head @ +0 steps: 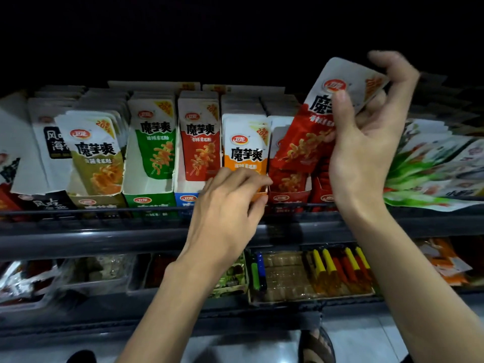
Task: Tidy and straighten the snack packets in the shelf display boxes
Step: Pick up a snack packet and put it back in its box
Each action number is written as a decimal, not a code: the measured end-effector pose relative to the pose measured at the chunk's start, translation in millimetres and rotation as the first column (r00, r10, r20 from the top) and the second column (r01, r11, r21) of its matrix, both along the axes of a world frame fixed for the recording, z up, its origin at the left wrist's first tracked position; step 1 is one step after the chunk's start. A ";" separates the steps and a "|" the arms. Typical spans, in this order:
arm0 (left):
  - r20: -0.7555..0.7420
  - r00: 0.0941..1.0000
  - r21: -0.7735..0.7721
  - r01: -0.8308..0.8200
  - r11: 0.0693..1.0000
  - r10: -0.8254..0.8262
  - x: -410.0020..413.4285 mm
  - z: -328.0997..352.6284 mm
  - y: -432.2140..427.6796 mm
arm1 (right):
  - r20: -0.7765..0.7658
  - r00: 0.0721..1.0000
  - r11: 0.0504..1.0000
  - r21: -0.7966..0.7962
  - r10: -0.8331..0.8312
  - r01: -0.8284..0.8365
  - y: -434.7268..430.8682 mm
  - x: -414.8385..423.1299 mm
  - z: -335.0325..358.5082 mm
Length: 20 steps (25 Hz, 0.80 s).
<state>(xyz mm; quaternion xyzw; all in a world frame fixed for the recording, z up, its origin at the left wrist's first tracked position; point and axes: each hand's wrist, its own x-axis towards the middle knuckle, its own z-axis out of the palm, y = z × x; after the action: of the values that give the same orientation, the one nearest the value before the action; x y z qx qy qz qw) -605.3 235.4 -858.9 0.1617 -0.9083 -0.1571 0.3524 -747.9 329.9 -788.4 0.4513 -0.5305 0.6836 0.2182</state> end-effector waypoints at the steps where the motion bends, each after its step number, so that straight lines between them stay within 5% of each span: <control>1: 0.027 1.000 -0.019 0.006 1.000 -0.005 -3.0 -2.4 0.5 | -0.007 1.000 1.000 0.015 -0.013 0.013 0.7 -1.2 -2.3; 5: 0.107 0.994 -0.049 -0.012 0.999 0.017 -10.0 -8.6 1.2 | 0.058 0.996 0.973 0.225 -0.070 0.055 3.1 -0.1 -19.0; 10: 0.116 0.993 -0.043 -0.018 0.999 0.023 -11.7 -9.0 1.1 | -0.115 0.965 0.724 0.641 -0.237 0.254 -0.9 -5.2 -33.1; 20: 0.163 0.987 0.009 0.001 1.000 -0.003 -7.8 -4.9 1.0 | -0.220 0.920 0.719 0.575 -0.326 0.392 -3.3 0.5 -31.6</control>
<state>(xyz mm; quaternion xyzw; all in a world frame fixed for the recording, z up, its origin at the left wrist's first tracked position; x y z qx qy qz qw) -613.2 236.4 -863.8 0.1748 -0.9335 -0.1476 0.2761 -747.4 326.5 -819.9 0.4201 -0.7868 0.3969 0.2167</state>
